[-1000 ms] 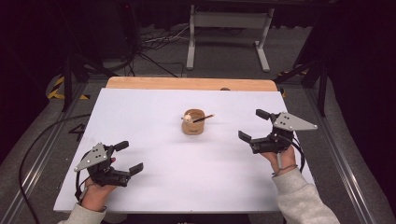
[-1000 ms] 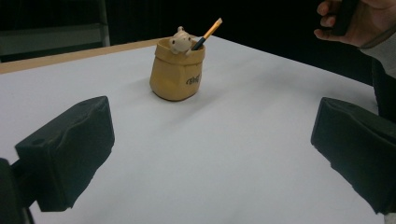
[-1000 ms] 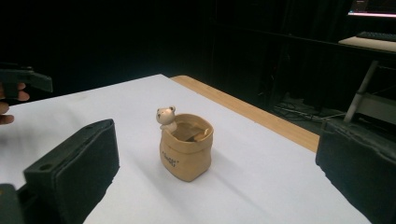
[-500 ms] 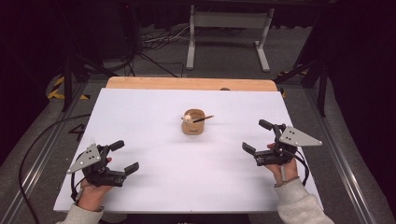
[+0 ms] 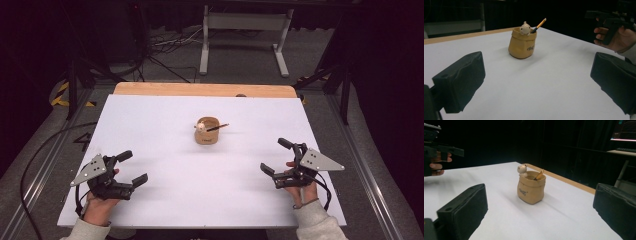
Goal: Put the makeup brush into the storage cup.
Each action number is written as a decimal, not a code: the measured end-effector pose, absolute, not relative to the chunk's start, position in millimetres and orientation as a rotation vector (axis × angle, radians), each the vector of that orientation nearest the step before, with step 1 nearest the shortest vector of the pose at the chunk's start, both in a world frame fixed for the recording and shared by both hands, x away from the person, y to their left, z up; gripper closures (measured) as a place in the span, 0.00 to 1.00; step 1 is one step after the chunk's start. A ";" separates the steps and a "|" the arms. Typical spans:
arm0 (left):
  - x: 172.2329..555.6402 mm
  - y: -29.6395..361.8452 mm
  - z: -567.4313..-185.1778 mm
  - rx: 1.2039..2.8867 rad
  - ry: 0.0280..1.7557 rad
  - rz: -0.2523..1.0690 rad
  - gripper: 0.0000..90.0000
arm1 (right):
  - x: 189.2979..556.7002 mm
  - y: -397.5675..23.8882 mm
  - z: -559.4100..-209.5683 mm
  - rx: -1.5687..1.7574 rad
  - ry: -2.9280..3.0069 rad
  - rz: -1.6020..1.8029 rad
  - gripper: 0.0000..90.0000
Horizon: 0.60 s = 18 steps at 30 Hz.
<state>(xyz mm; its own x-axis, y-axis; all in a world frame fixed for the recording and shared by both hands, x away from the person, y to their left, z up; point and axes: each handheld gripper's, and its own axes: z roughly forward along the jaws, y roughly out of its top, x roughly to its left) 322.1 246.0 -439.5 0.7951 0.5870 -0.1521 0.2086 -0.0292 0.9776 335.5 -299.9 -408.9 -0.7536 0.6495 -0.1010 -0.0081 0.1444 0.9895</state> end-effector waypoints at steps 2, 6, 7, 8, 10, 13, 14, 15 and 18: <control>321.6 246.3 -441.2 1.586 0.652 0.335 0.01 | 333.7 -301.8 -413.7 0.606 1.897 1.657 0.00; 321.9 245.6 -443.1 1.598 0.649 0.338 0.01 | 332.2 -305.4 -419.9 0.617 1.882 1.655 0.00; 321.7 245.4 -443.3 1.596 0.651 0.334 0.00 | 331.7 -306.4 -421.4 0.620 1.879 1.649 0.00; 322.0 245.3 -443.6 1.592 0.648 0.340 0.01 | 331.5 -307.2 -422.7 0.620 1.874 1.649 0.00; 322.1 245.2 -444.0 1.592 0.652 0.343 0.00 | 331.0 -307.8 -424.4 0.631 1.871 1.648 0.00; 322.3 245.7 -446.6 1.581 0.663 0.342 0.00 | 329.5 -308.4 -428.5 0.627 1.875 1.656 0.00; 322.5 246.2 -448.7 1.569 0.677 0.339 0.01 | 329.4 -307.3 -429.9 0.628 1.890 1.644 0.00; 322.5 246.2 -448.7 1.569 0.677 0.339 0.00 | 329.4 -307.3 -429.9 0.628 1.890 1.644 0.00; 323.0 247.6 -449.8 1.567 0.684 0.356 0.00 | 329.4 -305.1 -432.0 0.622 1.896 1.636 0.00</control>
<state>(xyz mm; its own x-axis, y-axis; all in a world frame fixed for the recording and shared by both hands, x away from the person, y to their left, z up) 323.0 247.6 -449.8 0.7708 0.6138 -0.1707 0.2120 0.0056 0.9773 329.4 -305.1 -432.0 -0.7393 0.6644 -0.1093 -0.0107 0.1506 0.9885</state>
